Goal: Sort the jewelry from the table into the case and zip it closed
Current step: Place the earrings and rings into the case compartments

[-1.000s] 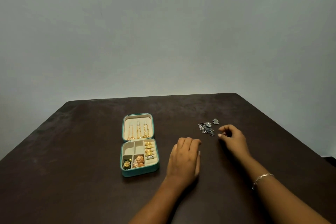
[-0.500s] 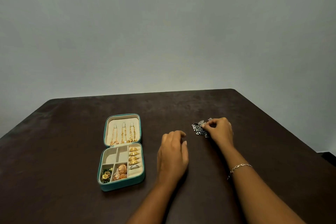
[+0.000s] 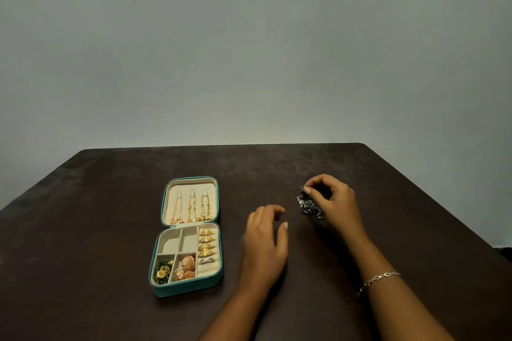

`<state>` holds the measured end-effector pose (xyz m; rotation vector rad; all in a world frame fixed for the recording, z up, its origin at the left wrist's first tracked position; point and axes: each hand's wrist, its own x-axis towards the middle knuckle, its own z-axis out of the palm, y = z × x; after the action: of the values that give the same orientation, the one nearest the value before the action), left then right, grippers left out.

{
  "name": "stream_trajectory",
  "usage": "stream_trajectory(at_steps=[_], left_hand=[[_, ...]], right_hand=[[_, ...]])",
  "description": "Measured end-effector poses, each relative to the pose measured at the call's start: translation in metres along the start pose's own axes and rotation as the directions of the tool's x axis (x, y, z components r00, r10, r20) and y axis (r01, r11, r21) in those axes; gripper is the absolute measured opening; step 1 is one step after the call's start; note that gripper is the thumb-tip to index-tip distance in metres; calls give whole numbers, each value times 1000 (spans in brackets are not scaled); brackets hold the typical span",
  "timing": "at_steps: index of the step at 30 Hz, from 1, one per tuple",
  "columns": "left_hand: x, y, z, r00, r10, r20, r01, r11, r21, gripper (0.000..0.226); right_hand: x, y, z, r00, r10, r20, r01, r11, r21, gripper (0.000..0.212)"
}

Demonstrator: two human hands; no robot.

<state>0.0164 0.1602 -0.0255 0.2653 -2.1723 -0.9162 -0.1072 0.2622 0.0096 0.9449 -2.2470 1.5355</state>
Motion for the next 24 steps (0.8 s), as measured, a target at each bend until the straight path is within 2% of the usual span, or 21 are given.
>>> stream_trajectory(at_steps=[3,6,11,14,17,20,22,24], left_hand=[[0,2,-4,999,-32,-5,32,999,-44,32],[-1,3,-6,995,-98,-13,97,992,-86,39],[0,3,-8,992,-113,-52,106,986,-127,28],[1,3,-11,988,-146,-56,135,976,-172,24],[1,5,-15,984,-168,-67,150,966,-211,24],[1,2,-15,978,-191,-79,171,964,-203,27],[2,1,-14,979,-177,-100,156,970,-188,26],[2,1,-14,978,-181,-102,159,968,-197,22]], right_hand=[[-3,-15,0,982,-95,164,90,995,38,6],[-5,-20,5,931,-209,298,222,975,-12,9],[-6,-24,13,846,-383,371,409,912,9,11],[-6,-24,14,820,-408,401,437,899,22,14],[-6,-26,13,826,-374,422,384,921,66,14],[-3,-19,6,901,-301,311,295,953,67,10],[2,1,-3,970,-199,141,205,978,-29,12],[6,27,-16,999,-40,-31,36,990,-136,15]])
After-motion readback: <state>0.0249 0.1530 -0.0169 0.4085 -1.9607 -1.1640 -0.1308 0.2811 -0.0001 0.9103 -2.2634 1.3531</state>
